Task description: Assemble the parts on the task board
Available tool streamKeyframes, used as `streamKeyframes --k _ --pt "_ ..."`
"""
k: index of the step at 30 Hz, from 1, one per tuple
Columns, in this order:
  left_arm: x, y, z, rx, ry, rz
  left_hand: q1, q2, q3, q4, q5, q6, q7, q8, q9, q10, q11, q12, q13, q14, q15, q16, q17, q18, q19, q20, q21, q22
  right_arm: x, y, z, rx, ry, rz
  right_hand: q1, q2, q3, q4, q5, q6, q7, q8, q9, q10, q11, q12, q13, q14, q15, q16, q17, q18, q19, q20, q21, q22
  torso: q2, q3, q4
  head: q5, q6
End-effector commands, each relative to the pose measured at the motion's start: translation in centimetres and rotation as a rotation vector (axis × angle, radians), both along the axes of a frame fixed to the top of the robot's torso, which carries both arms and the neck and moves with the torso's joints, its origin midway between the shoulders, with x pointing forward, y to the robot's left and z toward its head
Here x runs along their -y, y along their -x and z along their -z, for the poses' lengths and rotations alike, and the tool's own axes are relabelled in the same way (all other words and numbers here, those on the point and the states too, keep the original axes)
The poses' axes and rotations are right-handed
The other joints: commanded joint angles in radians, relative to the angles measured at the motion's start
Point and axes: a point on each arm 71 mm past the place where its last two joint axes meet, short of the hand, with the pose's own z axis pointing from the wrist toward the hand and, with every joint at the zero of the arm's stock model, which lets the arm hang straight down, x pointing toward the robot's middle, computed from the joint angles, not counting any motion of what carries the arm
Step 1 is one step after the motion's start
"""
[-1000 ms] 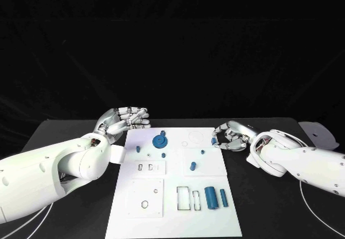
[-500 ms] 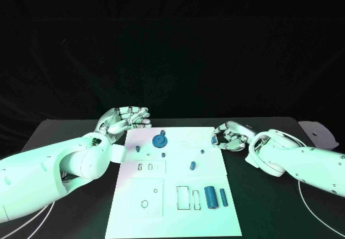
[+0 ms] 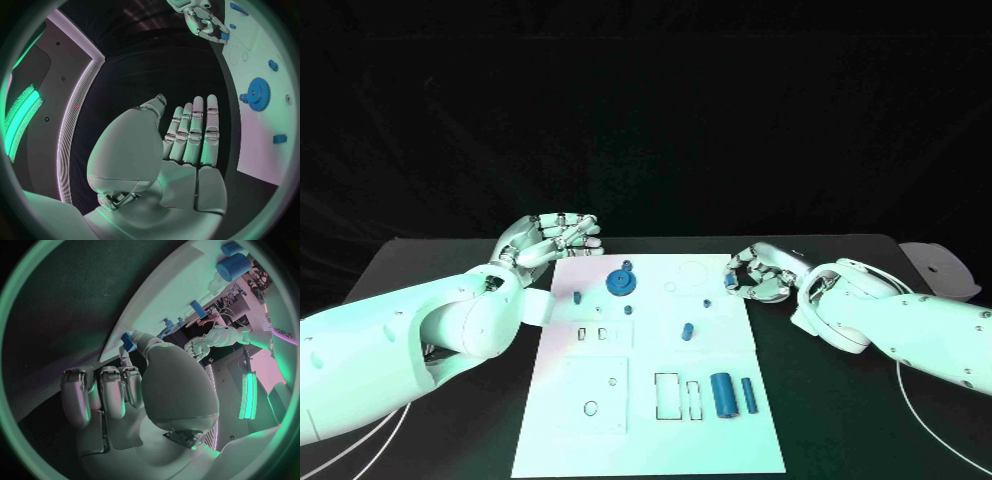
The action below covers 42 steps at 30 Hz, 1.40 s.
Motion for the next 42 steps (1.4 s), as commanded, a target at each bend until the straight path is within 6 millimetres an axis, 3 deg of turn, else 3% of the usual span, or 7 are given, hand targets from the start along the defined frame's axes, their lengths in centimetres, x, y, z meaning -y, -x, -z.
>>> streamKeyframes --k 1,17,34,42 --pt "0.2 0.0 -0.1 0.003 0.01 0.017 -0.004 -0.002 0.007 0.0 0.001 -0.006 0.01 -0.003 0.001 0.004 0.002 -0.002 0.001 -0.001 0.004 -0.004 0.001 0.014 0.005 0.0 -0.006 -0.001 -0.1 0.0 0.2 -0.014 0.022 -0.01 0.0 0.015 0.009 -0.002 -0.007 0.015 -0.005 0.007 0.0 0.063 -0.007 0.007 0.21 0.095 -0.005 0.003 0.227 -0.013 0.084 0.003 0.006 0.233 0.0 -0.0008 0.0005 0.0 -0.002" --pt "0.2 0.0 -0.1 0.002 0.009 0.015 -0.005 -0.002 0.008 -0.001 0.001 -0.007 0.011 -0.004 0.001 0.004 0.002 -0.004 0.001 -0.001 0.004 -0.005 0.003 0.014 0.005 0.0 -0.006 -0.002 -0.2 -0.1 0.4 -0.013 0.028 -0.01 -0.001 0.023 0.021 -0.01 -0.009 0.039 -0.015 0.019 0.003 0.065 -0.016 0.009 0.212 0.095 -0.013 0.003 0.226 -0.013 0.085 -0.004 0.007 0.235 0.0 0.0005 -0.0004 -0.001 -0.003" --pt "0.1 0.0 -0.1 0.001 0.008 0.014 -0.005 -0.002 0.008 -0.001 0.001 -0.007 0.011 -0.004 0.001 0.004 0.002 -0.004 0.001 -0.001 0.004 -0.005 0.003 0.014 0.005 0.0 -0.006 -0.002 -0.6 0.3 -0.7 0.109 -0.034 0.034 -0.035 0.047 0.033 -0.006 -0.011 0.096 -0.047 0.059 0.026 0.079 -0.044 0.024 0.227 0.096 -0.038 0.004 0.232 -0.018 0.096 -0.027 0.023 0.251 0.0 0.0003 0.0008 -0.001 -0.004" --pt "-0.3 -0.1 0.0 0.0 0.004 0.005 -0.005 -0.002 0.009 -0.001 0.001 -0.007 0.012 -0.004 0.002 0.004 0.003 -0.005 0.001 -0.001 0.004 -0.005 0.003 0.014 0.005 0.0 -0.006 -0.002 -2.3 1.5 -1.8 0.144 -0.058 0.045 -0.03 0.062 0.044 -0.013 -0.006 0.098 -0.051 0.065 0.032 0.075 -0.049 0.019 0.223 0.095 -0.042 0.003 0.227 -0.017 0.093 -0.032 0.018 0.247 -0.003 -0.0017 -0.0014 0.004 -0.003"
